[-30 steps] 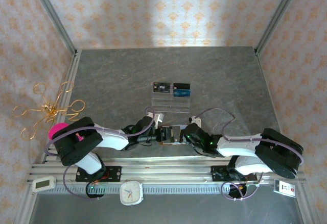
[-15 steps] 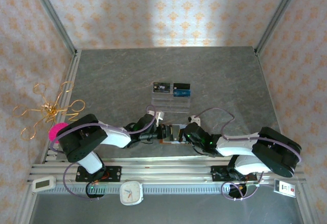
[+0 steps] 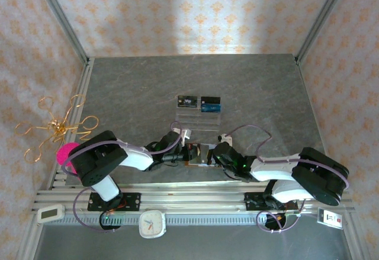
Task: Take the credit cards out of the card holder
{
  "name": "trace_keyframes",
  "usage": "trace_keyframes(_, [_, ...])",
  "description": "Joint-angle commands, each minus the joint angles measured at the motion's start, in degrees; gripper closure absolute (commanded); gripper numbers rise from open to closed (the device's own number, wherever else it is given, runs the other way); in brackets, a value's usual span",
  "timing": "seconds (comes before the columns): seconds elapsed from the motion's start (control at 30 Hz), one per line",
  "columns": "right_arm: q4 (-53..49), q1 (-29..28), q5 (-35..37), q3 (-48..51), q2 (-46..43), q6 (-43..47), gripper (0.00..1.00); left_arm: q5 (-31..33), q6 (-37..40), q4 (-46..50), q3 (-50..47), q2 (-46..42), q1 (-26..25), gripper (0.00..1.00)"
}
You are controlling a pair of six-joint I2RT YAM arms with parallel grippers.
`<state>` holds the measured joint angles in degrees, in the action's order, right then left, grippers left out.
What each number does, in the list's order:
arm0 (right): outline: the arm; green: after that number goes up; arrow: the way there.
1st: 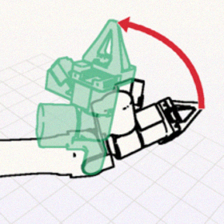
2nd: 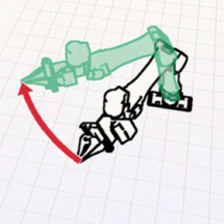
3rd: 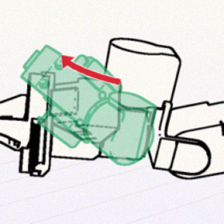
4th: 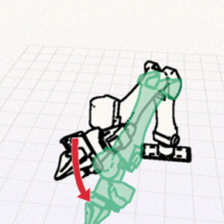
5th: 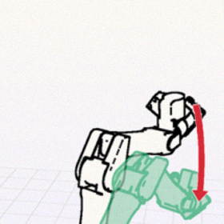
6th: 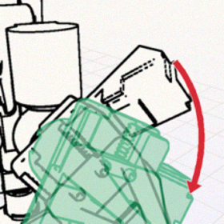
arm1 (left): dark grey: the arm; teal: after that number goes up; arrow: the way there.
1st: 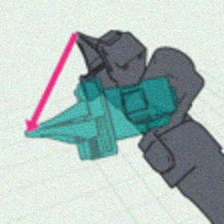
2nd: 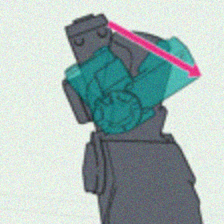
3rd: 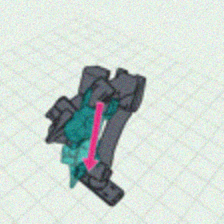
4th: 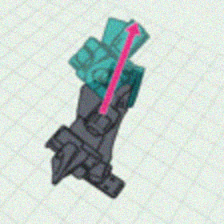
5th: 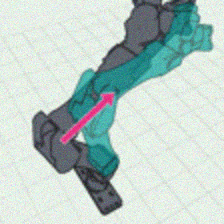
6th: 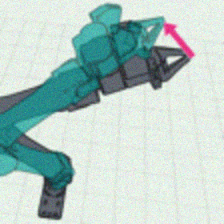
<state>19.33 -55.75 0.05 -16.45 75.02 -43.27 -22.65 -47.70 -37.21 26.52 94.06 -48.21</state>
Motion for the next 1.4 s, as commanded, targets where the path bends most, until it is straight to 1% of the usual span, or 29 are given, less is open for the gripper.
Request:
trace_keyframes(0.0, [-5.32, -0.11, -2.47, 0.85, 2.23, 0.71, 1.0, -4.86, 0.42, -2.62, 0.56, 0.67, -1.0, 1.0])
trace_keyframes(0.13, [-6.62, -0.15, -1.11, 0.89, 1.65, -0.14, 1.0, -3.22, 0.91, -0.95, -0.28, -1.64, -0.76, 1.0])
trace_keyframes(0.33, [-7.9, -0.1, 0.28, 1.13, 0.67, -0.85, 1.0, 0.25, 3.57, 4.85, -1.97, -7.33, -0.59, 1.0])
trace_keyframes(0.47, [-8.22, -0.15, 0.91, 1.09, 0.49, -1.03, 1.0, 1.56, 3.67, 6.16, -4.11, -9.25, -0.49, 1.0])
trace_keyframes(0.6, [-7.73, -0.15, 0.87, 1.15, 0.74, -0.86, 1.0, 1.28, 3.75, 4.83, -5.43, -10.49, -0.49, 1.0])
trace_keyframes(0.77, [-6.79, -0.11, 0.0, 0.71, 1.86, -0.19, 1.0, -0.76, 2.63, 1.47, -5.1, -9.4, -0.66, 1.0])
trace_keyframes(0.8, [-6.62, -0.15, -0.05, 0.71, 1.98, -0.16, 1.0, -0.96, 2.57, 1.32, -4.7, -9.09, -0.75, 0.96])
trace_keyframes(0.83, [-6.55, -0.11, -0.05, 0.71, 2.1, -0.16, 1.0, -1.14, 2.53, 1.02, -4.47, -8.78, -0.96, 0.9])
trace_keyframes(0.9, [-6.5, -0.13, 0.07, 0.63, 2.08, -0.12, 1.0, -1.4, 2.5, 0.83, -3.8, -8.01, -1.35, 0.83])
trace_keyframes(1.0, [-6.5, -0.15, 0.05, 0.54, 2.12, 0.02, 1.0, -1.86, 2.53, 0.65, -3.08, -6.82, -1.88, 0.79])
trace_keyframes(1.1, [-6.33, -0.14, 0.01, 0.5, 2.32, 0.03, 1.0, -2.04, 2.53, 0.61, -2.95, -6.41, -1.98, 0.79])
trace_keyframes(1.17, [-6.16, -0.15, -0.05, 0.54, 2.46, 0.05, 1.0, -2.05, 2.61, 0.55, -2.96, -6.42, -1.98, 0.8])
trace_keyframes(1.2, [-6.18, -0.15, 0.1, 0.54, 2.53, -0.02, 1.0, -1.96, 2.64, 0.6, -2.97, -6.44, -2.05, 0.83])
trace_keyframes(1.27, [-6.37, -0.15, 0.23, 0.47, 2.5, -0.04, 1.0, -1.61, 2.53, 1.07, -3.1, -6.99, -1.82, 1.0])
trace_keyframes(1.37, [-7.09, -0.11, 0.92, 0.31, 2.13, -0.17, 1.0, 0.1, 2.93, 3.25, -4.1, -9.99, -1.46, 1.0])
